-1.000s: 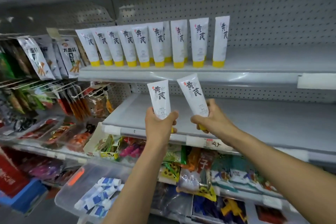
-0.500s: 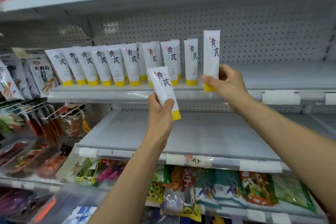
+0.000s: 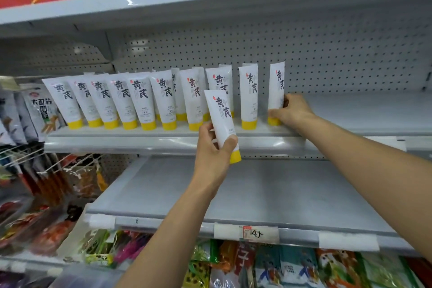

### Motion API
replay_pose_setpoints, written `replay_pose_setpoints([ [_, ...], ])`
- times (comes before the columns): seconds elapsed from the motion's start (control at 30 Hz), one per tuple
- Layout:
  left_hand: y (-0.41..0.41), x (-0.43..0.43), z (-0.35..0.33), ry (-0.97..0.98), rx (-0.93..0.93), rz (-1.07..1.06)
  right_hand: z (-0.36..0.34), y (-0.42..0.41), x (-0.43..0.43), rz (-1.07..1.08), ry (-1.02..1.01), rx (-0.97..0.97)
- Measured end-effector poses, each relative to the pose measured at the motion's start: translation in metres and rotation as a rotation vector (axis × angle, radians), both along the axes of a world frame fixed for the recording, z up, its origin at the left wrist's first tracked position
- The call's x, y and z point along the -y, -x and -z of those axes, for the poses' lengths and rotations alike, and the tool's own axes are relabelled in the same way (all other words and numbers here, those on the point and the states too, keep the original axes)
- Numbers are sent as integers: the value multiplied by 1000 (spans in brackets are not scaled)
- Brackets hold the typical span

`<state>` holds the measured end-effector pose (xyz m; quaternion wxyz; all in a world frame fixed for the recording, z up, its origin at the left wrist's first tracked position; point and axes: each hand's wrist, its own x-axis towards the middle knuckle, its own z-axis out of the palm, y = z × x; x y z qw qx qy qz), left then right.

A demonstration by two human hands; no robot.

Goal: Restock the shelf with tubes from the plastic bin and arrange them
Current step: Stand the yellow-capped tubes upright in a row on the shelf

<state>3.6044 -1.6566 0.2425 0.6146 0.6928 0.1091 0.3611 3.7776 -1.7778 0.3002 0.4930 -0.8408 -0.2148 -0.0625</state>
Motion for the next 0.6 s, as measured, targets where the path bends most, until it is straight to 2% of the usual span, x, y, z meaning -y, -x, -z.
replay_pose_setpoints([
  [0.33, -16, -9, -6, -19, 27, 41, -2, -19, -15, 69, 16, 8],
  [0.53, -10, -7, -14, 2, 22, 95, -4, -7, -7, 50, 35, -68],
  [0.6, -7, -4, -18, 12, 20, 111, -3, 1, 0, 63, 58, -39],
])
